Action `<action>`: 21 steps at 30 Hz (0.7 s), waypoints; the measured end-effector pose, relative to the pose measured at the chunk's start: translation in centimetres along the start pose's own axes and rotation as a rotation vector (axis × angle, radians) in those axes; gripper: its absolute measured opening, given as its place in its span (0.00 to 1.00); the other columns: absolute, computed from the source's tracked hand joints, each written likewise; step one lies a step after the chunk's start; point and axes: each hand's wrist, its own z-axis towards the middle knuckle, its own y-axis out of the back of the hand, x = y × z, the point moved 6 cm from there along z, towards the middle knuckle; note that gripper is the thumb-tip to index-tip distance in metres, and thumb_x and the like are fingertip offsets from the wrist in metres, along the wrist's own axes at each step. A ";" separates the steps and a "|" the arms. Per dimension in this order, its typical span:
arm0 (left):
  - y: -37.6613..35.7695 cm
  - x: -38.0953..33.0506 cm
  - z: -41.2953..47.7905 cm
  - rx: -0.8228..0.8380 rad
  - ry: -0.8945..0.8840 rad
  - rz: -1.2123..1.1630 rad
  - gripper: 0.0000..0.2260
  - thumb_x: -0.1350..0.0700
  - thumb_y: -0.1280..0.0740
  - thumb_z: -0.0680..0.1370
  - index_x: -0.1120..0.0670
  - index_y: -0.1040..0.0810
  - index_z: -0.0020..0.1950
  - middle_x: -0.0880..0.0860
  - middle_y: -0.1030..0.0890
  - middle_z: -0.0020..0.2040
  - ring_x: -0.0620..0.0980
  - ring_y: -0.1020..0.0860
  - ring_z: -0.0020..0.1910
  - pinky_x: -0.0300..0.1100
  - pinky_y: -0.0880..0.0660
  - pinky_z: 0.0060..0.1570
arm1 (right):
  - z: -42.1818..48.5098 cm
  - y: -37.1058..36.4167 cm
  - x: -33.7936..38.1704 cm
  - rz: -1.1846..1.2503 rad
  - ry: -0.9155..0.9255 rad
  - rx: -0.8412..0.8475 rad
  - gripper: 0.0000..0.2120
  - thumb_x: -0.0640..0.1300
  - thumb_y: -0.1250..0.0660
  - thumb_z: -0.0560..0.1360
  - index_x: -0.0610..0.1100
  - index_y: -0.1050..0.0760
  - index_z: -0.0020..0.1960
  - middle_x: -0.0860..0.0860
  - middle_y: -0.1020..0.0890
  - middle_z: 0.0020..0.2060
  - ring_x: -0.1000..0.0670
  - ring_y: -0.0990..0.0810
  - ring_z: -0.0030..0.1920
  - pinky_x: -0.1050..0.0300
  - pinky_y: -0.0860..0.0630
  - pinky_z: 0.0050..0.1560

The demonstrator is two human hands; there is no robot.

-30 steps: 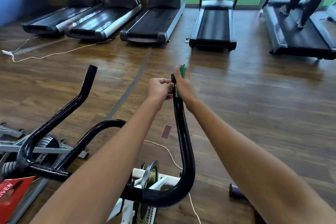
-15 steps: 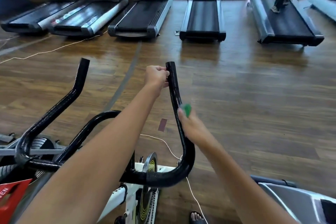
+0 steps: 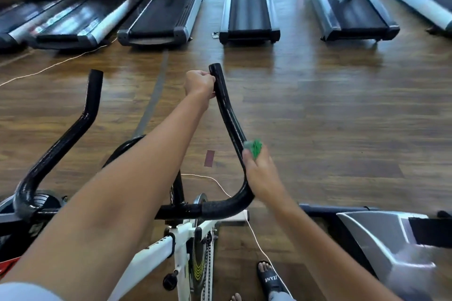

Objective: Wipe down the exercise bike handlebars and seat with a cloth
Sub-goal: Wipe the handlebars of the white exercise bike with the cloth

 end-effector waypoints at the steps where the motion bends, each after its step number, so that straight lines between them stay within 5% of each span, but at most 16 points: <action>1: 0.1 0.1 -0.3 0.020 -0.016 0.017 0.09 0.67 0.37 0.79 0.56 0.25 0.41 0.60 0.18 0.48 0.55 0.19 0.43 0.47 0.19 0.39 | 1.3 -0.1 0.7 -0.007 -0.015 -0.006 0.21 0.56 0.47 0.84 0.47 0.38 0.73 0.44 0.24 0.61 0.40 0.22 0.59 0.39 0.27 0.63; 4: 1.5 0.3 -2.3 0.089 -0.091 0.190 0.03 0.63 0.35 0.79 0.57 0.21 0.49 0.57 0.20 0.45 0.52 0.24 0.40 0.46 0.23 0.41 | 3.6 -0.2 1.6 0.033 -0.064 0.025 0.25 0.59 0.46 0.80 0.47 0.38 0.72 0.39 0.22 0.59 0.35 0.20 0.59 0.33 0.25 0.61; 9: 6.4 1.5 -9.4 0.314 -0.245 0.701 0.12 0.53 0.31 0.79 0.54 0.19 0.61 0.51 0.19 0.58 0.49 0.22 0.57 0.44 0.28 0.61 | -3.8 -0.9 -1.2 0.156 -0.082 -0.044 0.17 0.55 0.47 0.84 0.50 0.41 0.70 0.44 0.26 0.58 0.46 0.23 0.49 0.45 0.24 0.53; 13: 11.0 5.4 -14.5 0.076 -0.181 0.681 0.15 0.56 0.35 0.80 0.53 0.24 0.67 0.54 0.23 0.64 0.53 0.25 0.62 0.50 0.30 0.67 | -3.9 -1.2 -1.8 0.350 -0.160 -0.140 0.13 0.57 0.47 0.84 0.50 0.40 0.62 0.46 0.26 0.47 0.47 0.23 0.42 0.53 0.27 0.37; 16: 12.0 9.0 -17.7 -0.059 -0.087 0.667 0.18 0.54 0.36 0.81 0.56 0.30 0.70 0.56 0.26 0.66 0.56 0.27 0.64 0.49 0.31 0.62 | -1.5 -0.5 -1.6 0.540 -0.222 -0.237 0.14 0.58 0.44 0.83 0.48 0.32 0.58 0.49 0.23 0.41 0.47 0.22 0.37 0.56 0.28 0.32; 21: 11.9 10.0 -18.8 -0.135 -0.026 0.775 0.14 0.51 0.45 0.84 0.55 0.35 0.68 0.57 0.20 0.58 0.60 0.23 0.58 0.51 0.31 0.50 | -5.7 -4.4 -3.3 0.768 -0.256 -0.542 0.21 0.55 0.42 0.83 0.47 0.37 0.72 0.43 0.25 0.57 0.43 0.22 0.51 0.51 0.23 0.44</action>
